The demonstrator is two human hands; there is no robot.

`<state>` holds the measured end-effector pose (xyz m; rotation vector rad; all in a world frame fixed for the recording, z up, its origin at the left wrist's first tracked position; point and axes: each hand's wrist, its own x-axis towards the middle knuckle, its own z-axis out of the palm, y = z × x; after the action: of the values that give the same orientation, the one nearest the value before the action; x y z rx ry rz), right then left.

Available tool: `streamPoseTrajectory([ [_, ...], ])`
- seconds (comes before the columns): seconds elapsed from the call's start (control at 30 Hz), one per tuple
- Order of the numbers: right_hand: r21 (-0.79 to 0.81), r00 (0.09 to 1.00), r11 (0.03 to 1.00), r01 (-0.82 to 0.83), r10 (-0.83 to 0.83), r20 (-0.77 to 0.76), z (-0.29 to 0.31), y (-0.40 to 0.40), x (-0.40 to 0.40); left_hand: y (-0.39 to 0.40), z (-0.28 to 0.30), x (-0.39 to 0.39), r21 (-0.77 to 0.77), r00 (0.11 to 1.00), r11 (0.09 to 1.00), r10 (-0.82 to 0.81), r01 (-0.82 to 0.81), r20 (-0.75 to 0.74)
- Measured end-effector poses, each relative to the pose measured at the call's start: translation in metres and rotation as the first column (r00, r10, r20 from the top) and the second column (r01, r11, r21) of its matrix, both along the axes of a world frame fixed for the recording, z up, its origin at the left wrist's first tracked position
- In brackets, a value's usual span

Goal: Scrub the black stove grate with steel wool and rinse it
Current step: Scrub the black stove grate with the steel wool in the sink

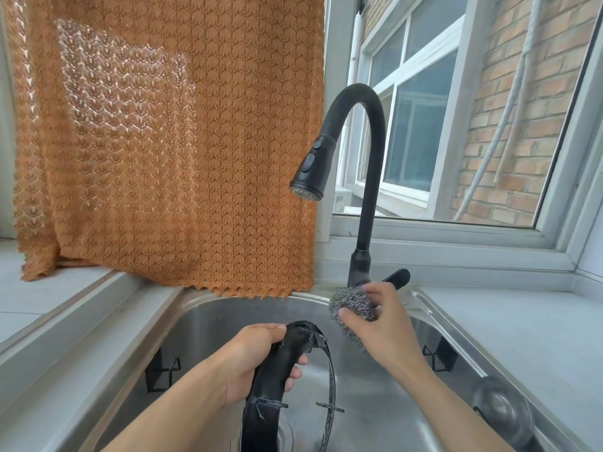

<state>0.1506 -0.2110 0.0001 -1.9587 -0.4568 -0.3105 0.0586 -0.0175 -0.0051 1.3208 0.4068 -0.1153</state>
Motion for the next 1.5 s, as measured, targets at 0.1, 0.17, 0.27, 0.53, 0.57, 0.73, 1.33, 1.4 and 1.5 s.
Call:
streamPoseTrajectory([
  [0.1,-0.117,0.993,0.986,-0.117,0.114,-0.028,-0.01,0.013,-0.004,-0.003,0.0,0.0,-0.014,0.999,0.999,-0.031,0.031,0.006],
  [0.17,-0.191,0.992,0.973,-0.128,0.127,-0.02,-0.016,0.019,-0.004,-0.007,0.0,-0.001,-0.009,0.999,0.999,-0.046,0.046,0.01],
  [0.27,-0.229,0.998,0.971,-0.069,0.066,-0.022,-0.019,0.019,-0.001,-0.011,0.001,-0.001,0.01,0.999,1.0,-0.026,0.026,0.026],
  [0.53,-0.287,0.996,0.958,0.017,0.01,0.091,-0.017,0.016,-0.002,-0.019,0.003,-0.005,-0.004,0.998,0.998,-0.062,0.062,0.013],
  [0.57,-0.267,0.993,0.963,-0.02,0.05,0.105,-0.014,0.016,-0.004,-0.018,0.003,-0.005,-0.017,0.998,0.998,-0.061,0.062,0.009],
  [0.73,-0.271,0.927,0.927,-0.26,0.318,0.198,-0.006,0.026,-0.025,-0.011,0.002,-0.003,-0.107,0.998,0.992,-0.062,0.059,-0.025],
  [1.33,-0.633,0.562,0.533,-0.562,0.807,0.18,-0.007,0.037,-0.047,0.006,-0.005,0.002,-0.01,0.988,0.992,-0.122,0.122,-0.097],
  [1.4,-0.632,0.595,0.571,-0.524,0.776,0.208,-0.008,0.036,-0.044,0.005,-0.004,0.001,-0.015,0.986,0.989,-0.151,0.15,-0.073],
  [1.5,-0.597,0.685,0.689,-0.411,0.666,0.296,-0.008,0.033,-0.032,0.002,-0.004,-0.001,-0.095,0.979,0.975,-0.203,0.201,-0.018],
])
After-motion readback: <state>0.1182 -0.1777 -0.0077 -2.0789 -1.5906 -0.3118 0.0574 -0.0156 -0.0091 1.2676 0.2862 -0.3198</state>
